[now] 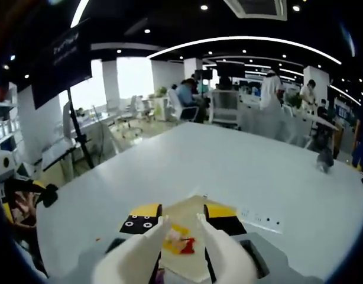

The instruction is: Place the target food into the container with the food tongs after gripping and lifting it, then release it inside without dropping or visibly crushing the food.

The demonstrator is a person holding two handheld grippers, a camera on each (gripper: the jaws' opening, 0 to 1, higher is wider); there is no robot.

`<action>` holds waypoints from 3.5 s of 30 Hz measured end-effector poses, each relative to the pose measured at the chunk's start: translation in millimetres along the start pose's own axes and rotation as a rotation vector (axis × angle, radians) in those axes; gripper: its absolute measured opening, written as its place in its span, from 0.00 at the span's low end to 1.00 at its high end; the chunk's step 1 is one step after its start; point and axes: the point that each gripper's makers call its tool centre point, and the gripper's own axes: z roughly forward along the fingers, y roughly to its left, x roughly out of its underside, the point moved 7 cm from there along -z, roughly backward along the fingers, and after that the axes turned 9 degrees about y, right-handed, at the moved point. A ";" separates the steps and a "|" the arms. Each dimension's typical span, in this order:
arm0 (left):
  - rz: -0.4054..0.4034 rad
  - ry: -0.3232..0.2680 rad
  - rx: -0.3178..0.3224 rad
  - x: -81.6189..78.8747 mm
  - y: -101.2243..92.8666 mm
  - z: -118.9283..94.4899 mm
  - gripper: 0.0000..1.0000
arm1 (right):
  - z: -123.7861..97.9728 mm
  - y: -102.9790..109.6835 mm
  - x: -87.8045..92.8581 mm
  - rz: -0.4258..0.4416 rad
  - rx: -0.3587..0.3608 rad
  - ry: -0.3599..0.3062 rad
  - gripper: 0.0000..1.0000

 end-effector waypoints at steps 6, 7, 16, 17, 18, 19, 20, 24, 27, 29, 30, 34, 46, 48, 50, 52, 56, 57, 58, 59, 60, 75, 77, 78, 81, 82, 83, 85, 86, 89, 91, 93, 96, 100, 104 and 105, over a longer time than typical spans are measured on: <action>0.021 -0.010 0.010 1.1 -4.0 -3.1 1.00 | -11.2 6.9 3.3 -0.009 0.010 0.010 0.27; 0.023 -0.012 0.012 1.3 -4.4 -3.4 1.00 | -14.4 9.1 4.9 -0.008 0.008 0.009 0.27; 0.052 -0.070 0.094 2.5 -14.1 -15.7 1.00 | -38.9 27.0 20.8 0.013 0.033 0.008 0.28; 0.059 -0.070 0.092 2.5 -13.4 -17.6 1.00 | -44.4 31.5 23.8 0.020 0.042 0.005 0.28; 0.066 -0.074 0.101 2.2 -12.4 -19.6 1.00 | -46.8 33.7 25.2 0.016 0.049 0.007 0.28; 0.066 -0.072 0.102 2.2 -11.0 -20.8 1.00 | -50.5 37.1 27.0 0.017 0.056 0.005 0.28; 0.069 -0.068 0.104 2.3 -9.9 -22.0 1.00 | -52.7 39.4 28.1 0.021 0.058 0.004 0.28; 0.078 -0.057 0.123 2.3 -6.1 -27.3 1.00 | -62.7 49.3 35.5 0.038 0.073 0.003 0.28; 0.093 -0.036 0.137 4.5 -5.9 -27.7 1.00 | -70.2 58.3 44.2 0.043 0.087 0.011 0.28; 0.111 -0.002 0.162 9.3 -6.2 -25.3 1.00 | -75.5 63.6 49.3 0.058 0.091 0.012 0.28; 0.115 0.006 0.171 10.8 -6.7 -24.2 1.00 | -78.1 65.6 51.9 0.063 0.095 0.013 0.28; 0.115 0.020 0.202 16.8 -7.8 -18.9 1.00 | -94.6 72.2 66.9 0.084 0.129 0.028 0.28; 0.146 0.066 0.259 31.3 -16.9 -5.2 0.99 | -137.2 82.1 98.8 0.147 0.220 0.031 0.28; 0.149 0.072 0.266 32.4 -18.5 -5.0 0.99 | -141.6 82.6 103.0 0.154 0.231 0.029 0.28; 0.155 0.073 0.271 32.9 -20.4 -4.5 0.99 | -145.1 83.0 107.3 0.165 0.236 0.028 0.28; 0.158 0.071 0.261 34.5 -22.5 -3.8 0.99 | -148.2 82.9 111.9 0.168 0.237 0.033 0.28; 0.149 0.071 0.251 38.8 -31.3 -4.9 0.99 | -155.7 81.0 117.3 0.165 0.233 0.035 0.28; 0.148 0.069 0.248 39.3 -33.9 -5.5 0.99 | -157.3 80.1 117.7 0.169 0.227 0.029 0.28; 0.147 0.069 0.246 39.9 -36.9 -5.8 0.99 | -158.8 78.6 118.7 0.171 0.225 0.026 0.28; 0.149 0.074 0.242 40.8 -43.2 -5.4 0.99 | -160.1 76.9 119.9 0.170 0.225 0.024 0.28; 0.151 0.076 0.240 41.0 -44.7 -5.3 0.99 | -162.2 73.8 121.8 0.168 0.225 0.019 0.28; 0.067 0.085 0.052 40.0 -121.9 23.4 0.99 | -186.4 22.5 148.0 0.176 0.155 -0.051 0.28; 0.046 0.047 0.030 35.8 -133.6 27.0 0.99 | -185.8 21.6 151.2 0.125 0.151 -0.013 0.28; 0.041 0.050 0.024 35.6 -137.7 28.6 0.99 | -185.2 21.0 152.1 0.079 0.161 -0.003 0.28; 0.021 0.050 -0.008 33.2 -152.1 32.4 0.99 | -188.3 22.9 154.3 0.075 0.114 -0.018 0.28; 0.007 0.045 -0.005 30.6 -157.8 33.1 0.99 | -189.9 23.1 154.9 0.071 0.106 -0.018 0.28; 0.005 0.041 -0.003 29.5 -159.2 33.4 0.99 | -191.1 22.8 155.7 0.058 0.102 -0.013 0.28; 0.013 0.038 -0.018 22.1 -165.9 35.5 0.99 | -192.0 23.2 155.1 0.049 0.075 -0.018 0.28; 0.019 0.034 -0.020 19.2 -167.8 35.9 0.99 | -191.7 22.7 154.9 0.044 0.081 -0.016 0.28; 0.036 0.024 -0.020 9.6 -170.5 36.6 0.99 | -189.1 22.0 150.8 0.062 0.058 -0.036 0.28; 0.044 0.014 -0.018 5.8 -169.4 37.3 0.99 | -188.0 23.1 149.7 0.042 0.065 -0.035 0.28; 0.044 0.010 -0.026 3.6 -162.8 38.7 0.99 | -186.5 26.4 147.9 0.030 0.056 -0.029 0.28; 0.057 0.009 -0.021 4.6 -155.5 39.2 0.99 | -181.6 30.6 144.2 0.008 0.054 -0.029 0.28; 0.099 0.041 -0.010 8.5 -136.2 40.6 0.99 | -170.7 33.4 141.4 0.012 0.055 -0.012 0.28; 0.119 0.013 0.021 3.6 -114.2 41.3 0.99 | -157.0 36.2 139.1 0.000 0.063 -0.001 0.28; 0.114 0.008 0.026 3.0 -109.4 41.9 0.99 | -155.1 36.8 138.7 0.000 0.070 0.005 0.28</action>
